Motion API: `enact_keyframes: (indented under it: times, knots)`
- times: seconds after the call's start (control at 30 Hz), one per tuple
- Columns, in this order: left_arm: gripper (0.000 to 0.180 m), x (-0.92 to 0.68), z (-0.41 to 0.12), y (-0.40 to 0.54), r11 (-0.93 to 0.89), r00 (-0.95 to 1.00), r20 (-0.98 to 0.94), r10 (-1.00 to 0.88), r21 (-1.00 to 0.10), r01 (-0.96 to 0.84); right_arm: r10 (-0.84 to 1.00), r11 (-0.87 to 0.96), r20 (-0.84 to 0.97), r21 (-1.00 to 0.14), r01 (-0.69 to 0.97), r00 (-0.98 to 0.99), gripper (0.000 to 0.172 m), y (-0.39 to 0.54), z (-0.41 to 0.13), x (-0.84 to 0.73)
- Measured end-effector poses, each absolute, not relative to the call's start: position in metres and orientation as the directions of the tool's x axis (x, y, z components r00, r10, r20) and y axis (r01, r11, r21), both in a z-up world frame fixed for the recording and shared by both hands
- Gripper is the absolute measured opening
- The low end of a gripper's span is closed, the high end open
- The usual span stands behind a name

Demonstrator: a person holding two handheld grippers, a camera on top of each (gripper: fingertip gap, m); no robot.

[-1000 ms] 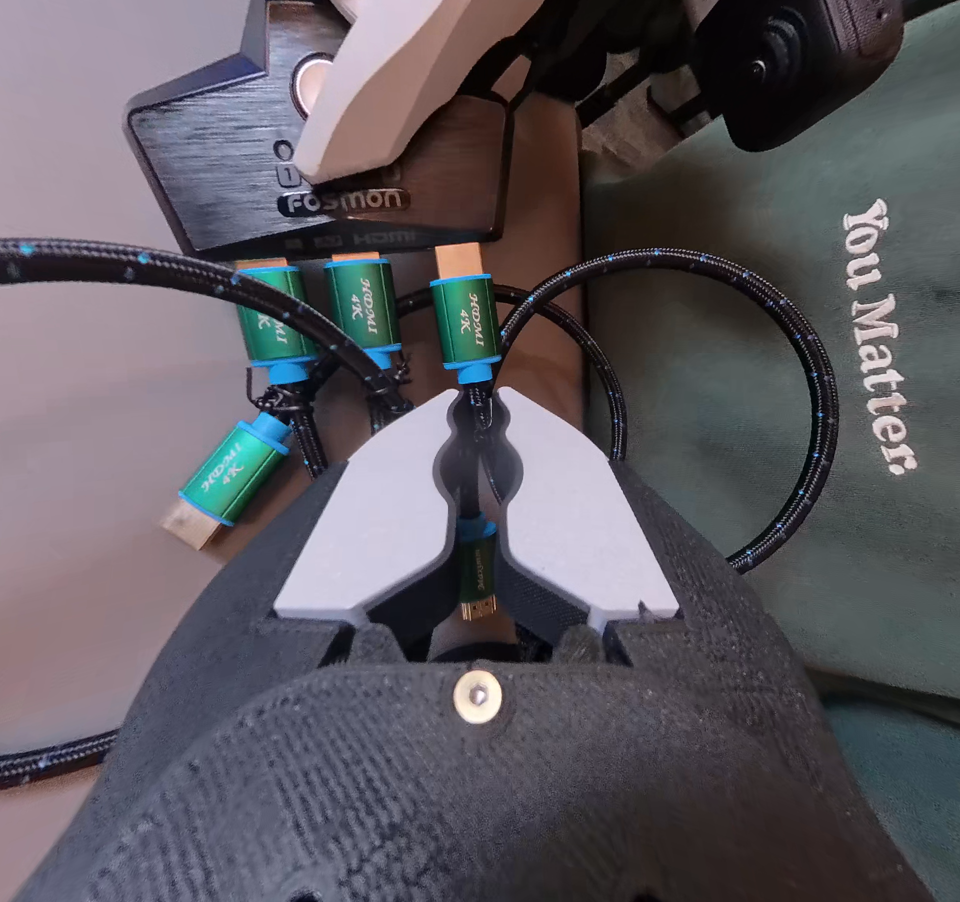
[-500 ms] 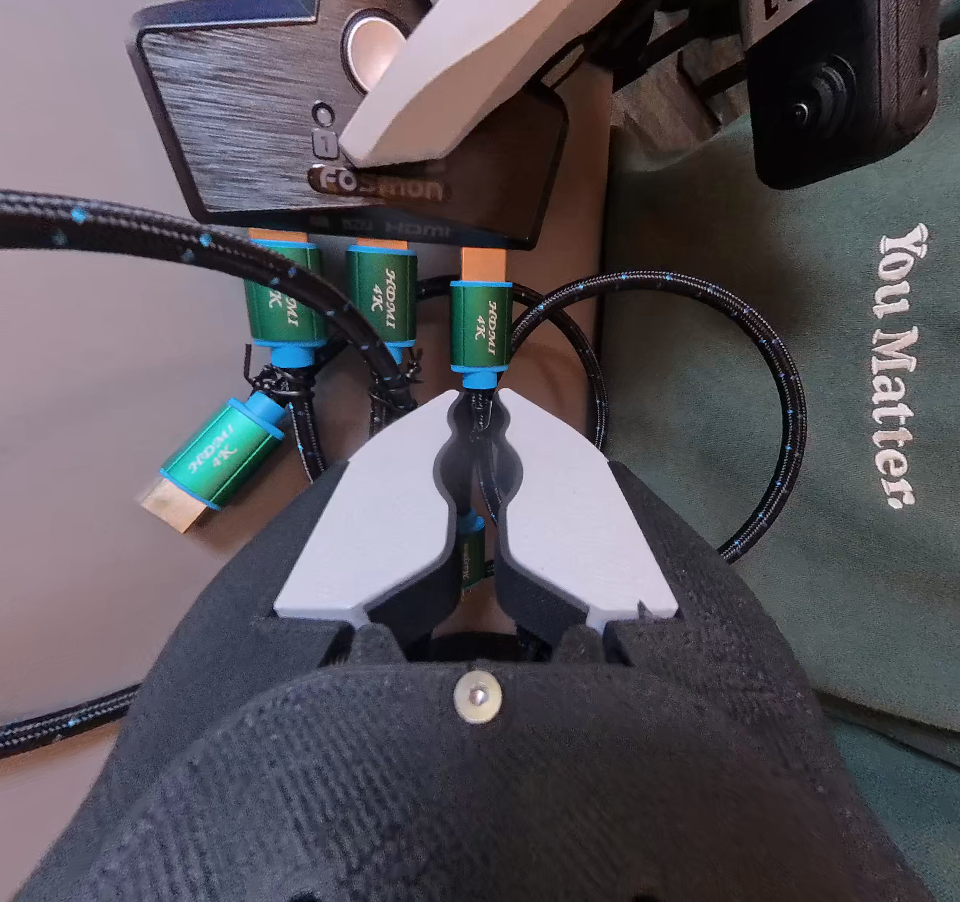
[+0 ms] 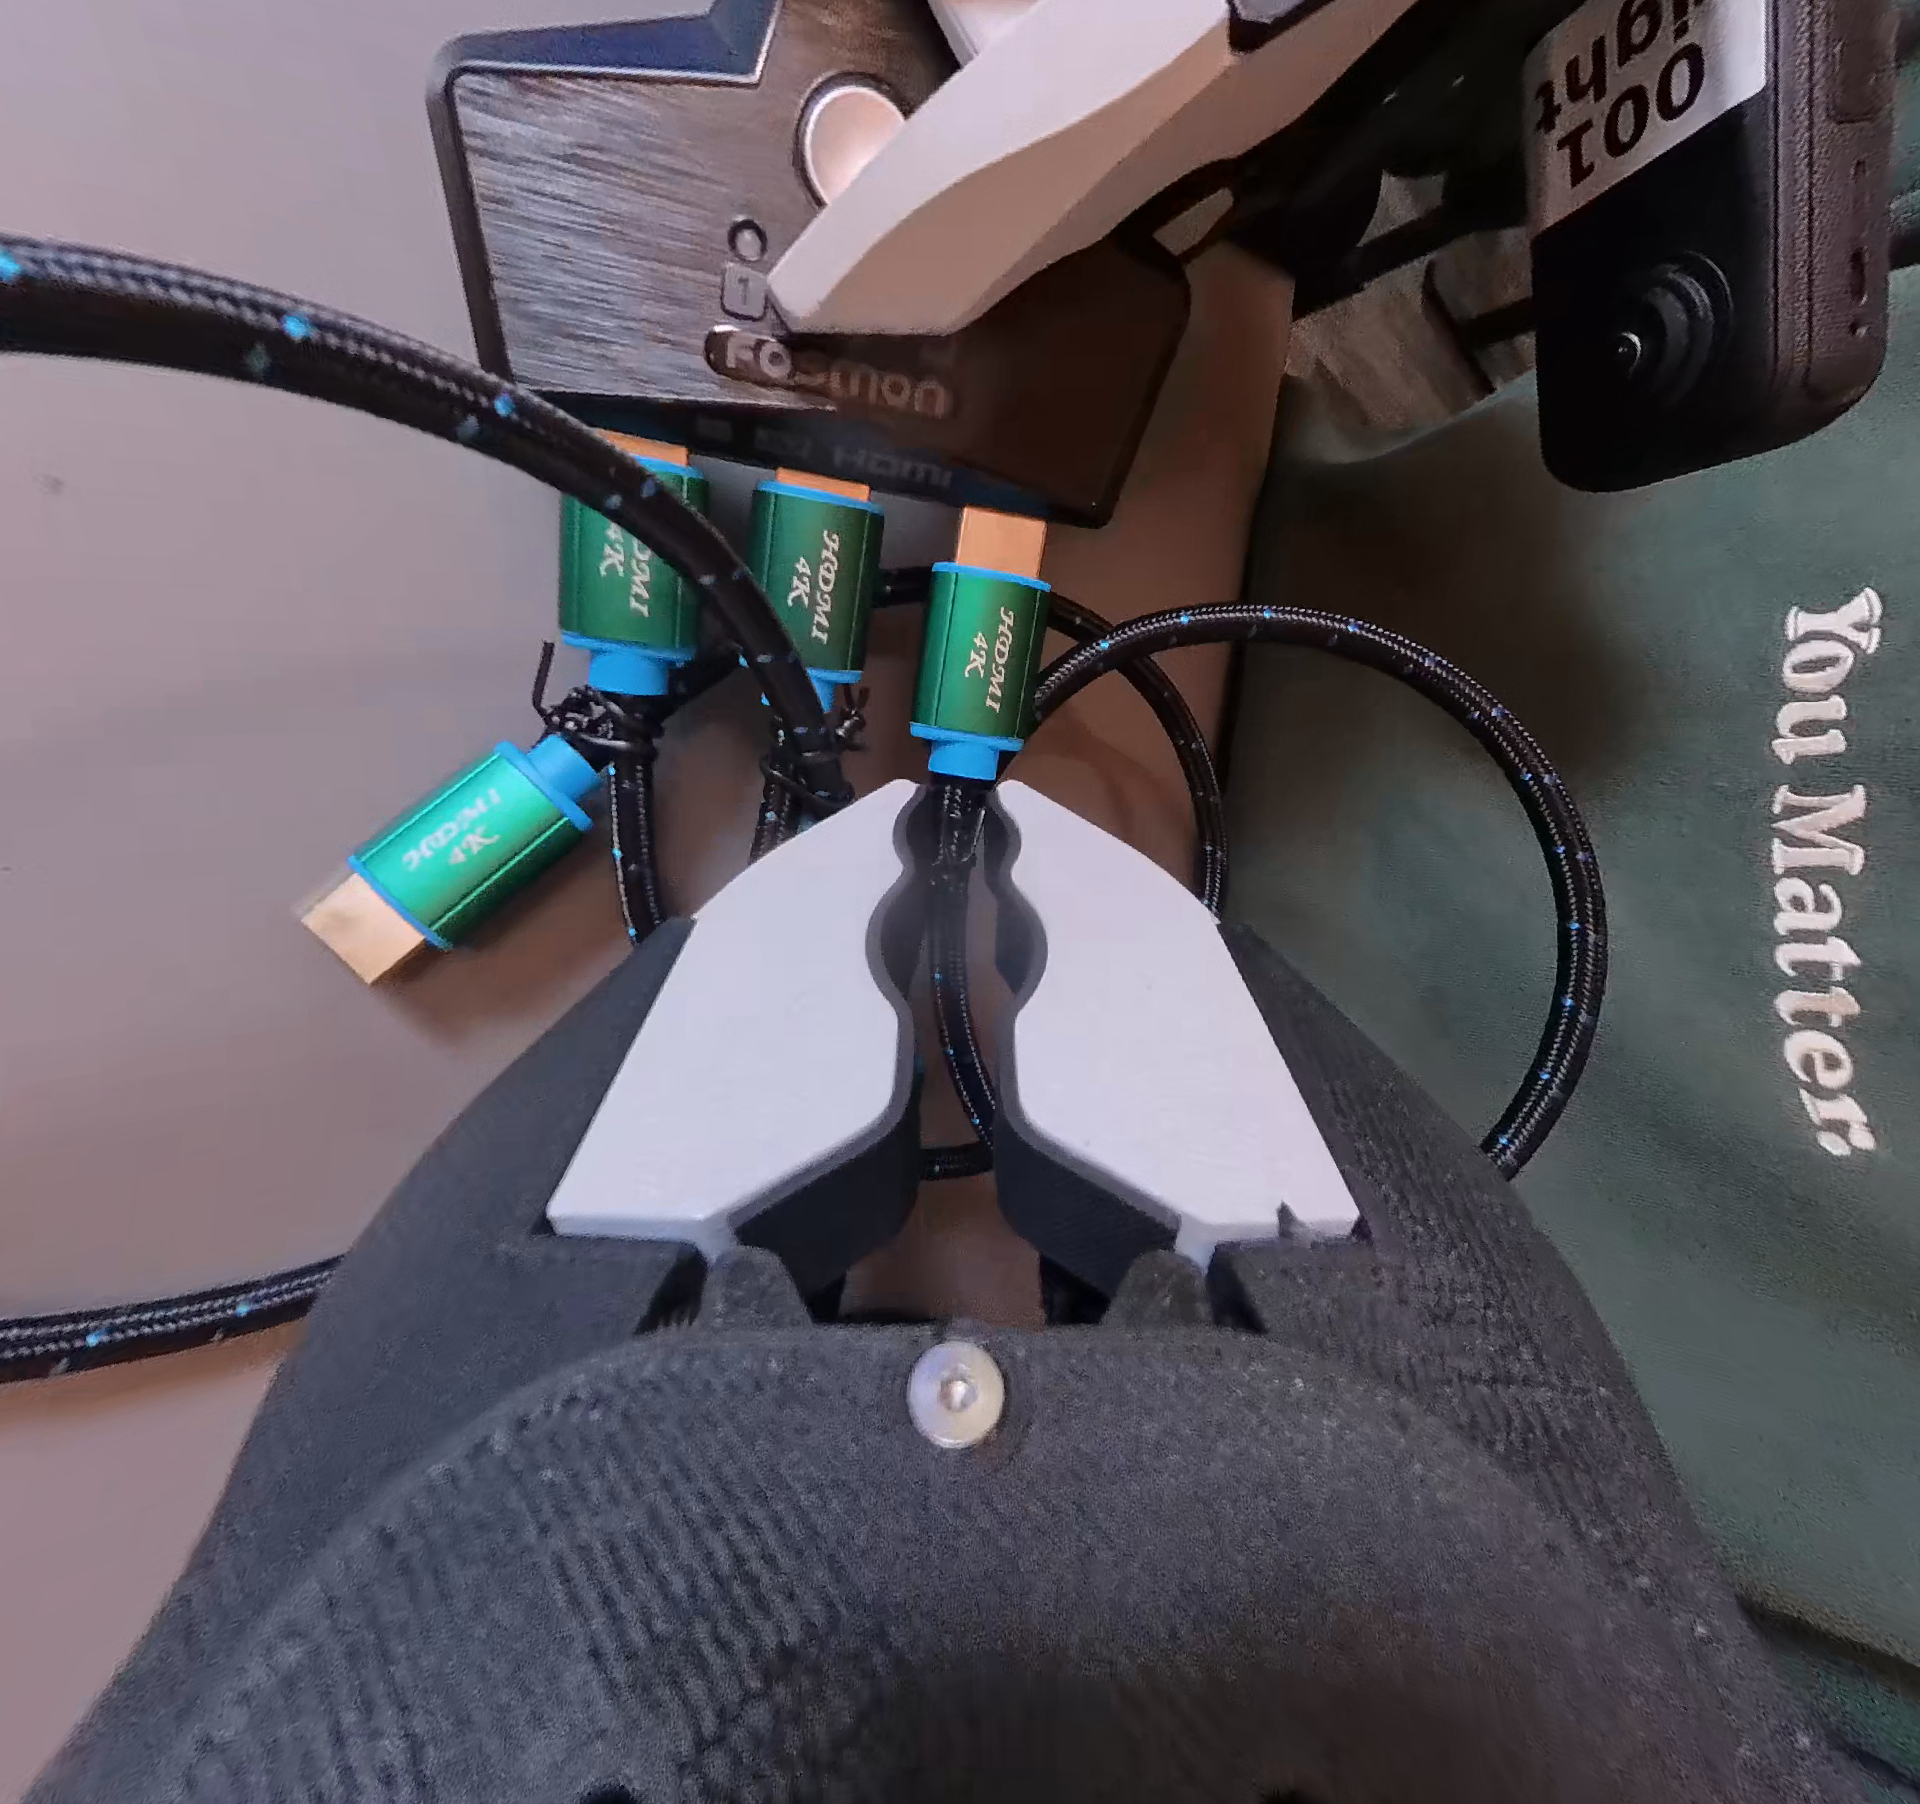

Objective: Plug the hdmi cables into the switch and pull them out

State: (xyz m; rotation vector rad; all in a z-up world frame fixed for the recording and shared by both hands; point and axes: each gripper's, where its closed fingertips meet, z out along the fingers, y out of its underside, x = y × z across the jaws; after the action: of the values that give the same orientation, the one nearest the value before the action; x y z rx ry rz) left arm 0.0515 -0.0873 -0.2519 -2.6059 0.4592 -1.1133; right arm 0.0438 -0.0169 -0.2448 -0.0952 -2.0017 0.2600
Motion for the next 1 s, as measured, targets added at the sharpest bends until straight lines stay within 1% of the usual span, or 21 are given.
enact_keyframes:
  times: [0.13, 0.23, 0.3, 0.4, 0.5, 0.57, 0.7, 0.83, 0.9, 1.0]
  knots:
    - [0.009, 0.051, -0.254, -0.085, -0.867, 0.676, 0.583, -0.450, -0.467, -0.174, 0.180, 0.976, 0.886, -0.215, -0.036, -0.428, 0.023, -0.015, -0.246, 0.043]
    - [0.011, 0.053, -0.252, -0.083, -0.832, 0.679, 0.545, -0.492, -0.525, -0.181, 0.177, 0.977, 0.885, -0.212, -0.036, -0.430, 0.023, -0.015, -0.246, 0.042]
    - [0.011, 0.052, -0.252, -0.082, -0.811, 0.680, 0.519, -0.518, -0.552, -0.196, 0.173, 0.978, 0.886, -0.208, -0.035, -0.429, 0.023, -0.015, -0.246, 0.042]
    - [0.011, 0.050, -0.250, -0.078, -0.787, 0.682, 0.505, -0.528, -0.594, -0.169, 0.185, 0.977, 0.885, -0.214, -0.020, -0.427, 0.024, -0.012, -0.245, 0.042]
    - [0.010, 0.050, -0.250, -0.077, -0.779, 0.688, 0.502, -0.524, -0.609, -0.149, 0.182, 0.977, 0.886, -0.210, -0.019, -0.426, 0.023, -0.012, -0.246, 0.042]
    - [0.010, 0.050, -0.251, -0.078, -0.801, 0.688, 0.525, -0.500, -0.583, -0.137, 0.179, 0.978, 0.887, -0.208, -0.023, -0.425, 0.023, -0.013, -0.246, 0.041]
    - [0.010, 0.054, -0.253, -0.087, -0.894, 0.654, 0.638, -0.406, -0.425, -0.141, 0.144, 0.981, 0.900, -0.184, -0.058, -0.412, 0.023, -0.021, -0.246, 0.042]
    - [0.009, 0.059, -0.248, -0.092, -0.924, 0.600, 0.708, -0.373, -0.342, -0.172, 0.142, 0.978, 0.907, -0.190, -0.083, -0.397, 0.024, -0.025, -0.242, 0.045]
    - [0.009, 0.064, -0.245, -0.100, -0.909, 0.544, 0.728, -0.416, -0.337, -0.245, 0.142, 0.973, 0.904, -0.202, -0.110, -0.402, 0.024, -0.032, -0.241, 0.047]
    - [0.009, 0.069, -0.244, -0.104, -0.873, 0.523, 0.701, -0.486, -0.356, -0.334, 0.136, 0.971, 0.907, -0.202, -0.129, -0.400, 0.024, -0.035, -0.241, 0.047]
